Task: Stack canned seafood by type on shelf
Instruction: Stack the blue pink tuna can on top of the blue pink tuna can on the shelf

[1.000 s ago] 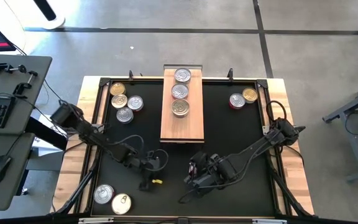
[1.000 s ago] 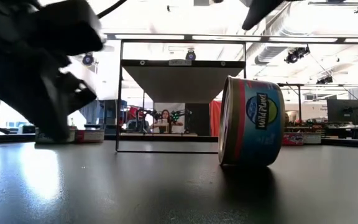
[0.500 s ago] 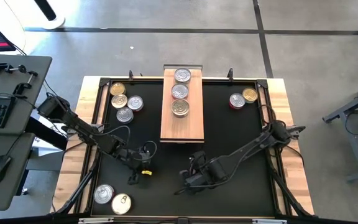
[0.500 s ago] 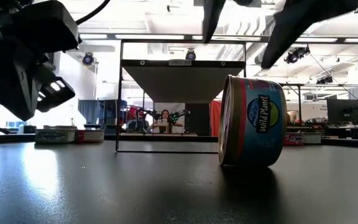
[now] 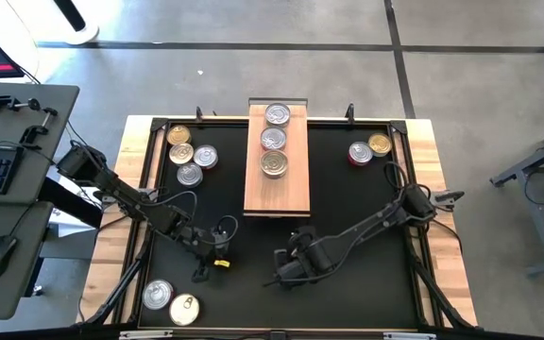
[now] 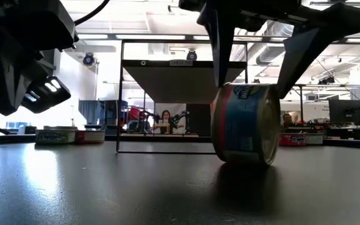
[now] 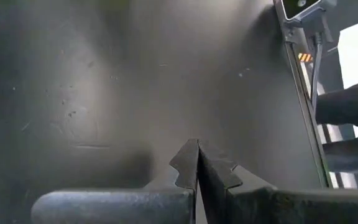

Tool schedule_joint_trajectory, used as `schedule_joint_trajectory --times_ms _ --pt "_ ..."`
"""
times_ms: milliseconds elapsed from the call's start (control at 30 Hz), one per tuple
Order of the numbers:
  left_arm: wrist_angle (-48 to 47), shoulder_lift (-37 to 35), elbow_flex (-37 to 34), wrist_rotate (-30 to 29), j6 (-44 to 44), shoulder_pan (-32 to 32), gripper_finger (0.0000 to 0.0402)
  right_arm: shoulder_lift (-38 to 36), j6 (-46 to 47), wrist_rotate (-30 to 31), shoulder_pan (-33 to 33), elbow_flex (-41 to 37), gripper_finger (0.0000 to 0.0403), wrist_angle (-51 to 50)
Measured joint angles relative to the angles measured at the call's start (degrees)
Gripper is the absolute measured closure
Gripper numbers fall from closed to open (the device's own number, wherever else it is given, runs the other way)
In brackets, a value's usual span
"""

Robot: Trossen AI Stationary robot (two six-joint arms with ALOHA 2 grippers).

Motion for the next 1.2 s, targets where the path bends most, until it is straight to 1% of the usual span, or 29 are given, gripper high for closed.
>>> schedule_joint_trajectory --times_ms 267,433,700,767,933,1000,1067,1200 --pt "0.01 0.0 0.0 -0.17 0.09 0.02 0.0402 0.0 3.72 -2.37 -1.45 0.01 0.008 -0.39" --pt "0.4 0.0 0.0 -0.23 -0.22 -0.17 0.0401 -0.02 9.12 -5.42 -1.43 0.02 0.008 -0.44" --pt "0.37 0.0 0.0 -0.28 0.75 -0.17 0.0402 0.26 14.96 -6.03 -0.14 0.07 0.008 1.42" --pt "0.37 0.0 0.0 -0.33 1.91 -0.17 0.0401 0.7 14.83 -6.07 -0.09 0.09 0.008 1.71" --pt "0.95 0.02 0.0 -0.27 2.11 -0.22 0.0401 3.26 11.14 -6.06 -0.29 0.09 0.0082 2.17" --pt "1.88 0.02 0.0 1.09 2.17 -0.48 0.0402 4.05 9.99 -6.33 -0.7 0.09 0.0091 2.57" --pt "3.28 0.02 0.0 3.47 2.15 -1.12 0.0401 4.76 9.69 -6.44 -0.87 0.09 0.011 2.56" --pt "5.1 -0.35 0.0 5.41 1.67 -3.03 0.0401 5.61 7.62 -6.35 -1.44 0.07 0.0176 2.35"
